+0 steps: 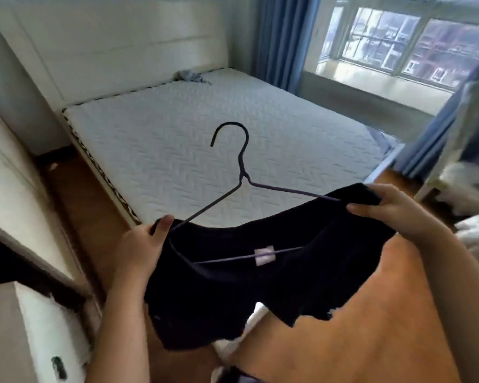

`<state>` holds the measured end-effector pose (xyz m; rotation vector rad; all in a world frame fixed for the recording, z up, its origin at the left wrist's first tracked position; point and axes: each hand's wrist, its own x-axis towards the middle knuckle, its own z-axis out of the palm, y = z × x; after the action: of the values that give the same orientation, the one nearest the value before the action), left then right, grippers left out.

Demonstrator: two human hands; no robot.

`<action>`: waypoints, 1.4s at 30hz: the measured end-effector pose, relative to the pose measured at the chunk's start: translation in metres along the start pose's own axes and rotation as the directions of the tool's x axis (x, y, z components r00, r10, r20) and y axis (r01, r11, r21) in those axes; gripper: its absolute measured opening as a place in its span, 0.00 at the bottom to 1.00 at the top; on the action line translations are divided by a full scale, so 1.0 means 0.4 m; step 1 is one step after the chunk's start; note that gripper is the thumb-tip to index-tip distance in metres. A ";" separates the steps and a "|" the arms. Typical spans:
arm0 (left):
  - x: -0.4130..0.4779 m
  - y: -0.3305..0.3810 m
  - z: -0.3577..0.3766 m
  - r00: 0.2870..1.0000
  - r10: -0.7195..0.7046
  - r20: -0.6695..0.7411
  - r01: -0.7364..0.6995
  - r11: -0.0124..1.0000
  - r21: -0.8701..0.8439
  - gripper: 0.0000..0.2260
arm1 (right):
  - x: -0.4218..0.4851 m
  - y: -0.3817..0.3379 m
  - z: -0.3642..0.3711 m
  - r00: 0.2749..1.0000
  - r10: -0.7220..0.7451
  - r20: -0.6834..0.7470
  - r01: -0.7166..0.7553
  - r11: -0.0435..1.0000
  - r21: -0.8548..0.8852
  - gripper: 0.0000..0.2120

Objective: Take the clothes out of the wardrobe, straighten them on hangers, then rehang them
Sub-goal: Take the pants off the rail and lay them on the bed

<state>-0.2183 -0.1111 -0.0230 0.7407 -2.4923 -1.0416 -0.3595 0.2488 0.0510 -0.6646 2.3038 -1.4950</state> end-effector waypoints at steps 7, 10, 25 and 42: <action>-0.078 0.282 0.286 0.891 0.192 0.410 -0.125 0.975 -0.186 0.23 | -0.288 0.224 -0.279 0.919 0.137 -0.370 -0.142 0.990 0.013 0.28; -0.082 0.280 0.298 0.844 0.177 0.507 -0.050 0.966 -0.254 0.13 | -0.299 0.288 -0.282 0.890 0.173 -0.423 -0.175 0.984 0.033 0.29; -0.158 0.783 0.966 0.732 0.315 0.605 -0.217 0.948 -0.231 0.11 | -0.481 0.694 -0.840 0.642 0.402 -0.653 -0.523 0.852 0.010 0.08; 0.376 1.077 1.529 0.785 0.134 0.605 -0.108 0.991 -0.079 0.11 | 0.137 1.001 -1.323 0.591 0.546 -0.594 -0.632 0.771 0.080 0.05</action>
<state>-0.7816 0.3970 -0.1043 0.2301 -2.9823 -1.4598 -0.7522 0.7644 -0.1019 0.6402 2.6752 -1.3039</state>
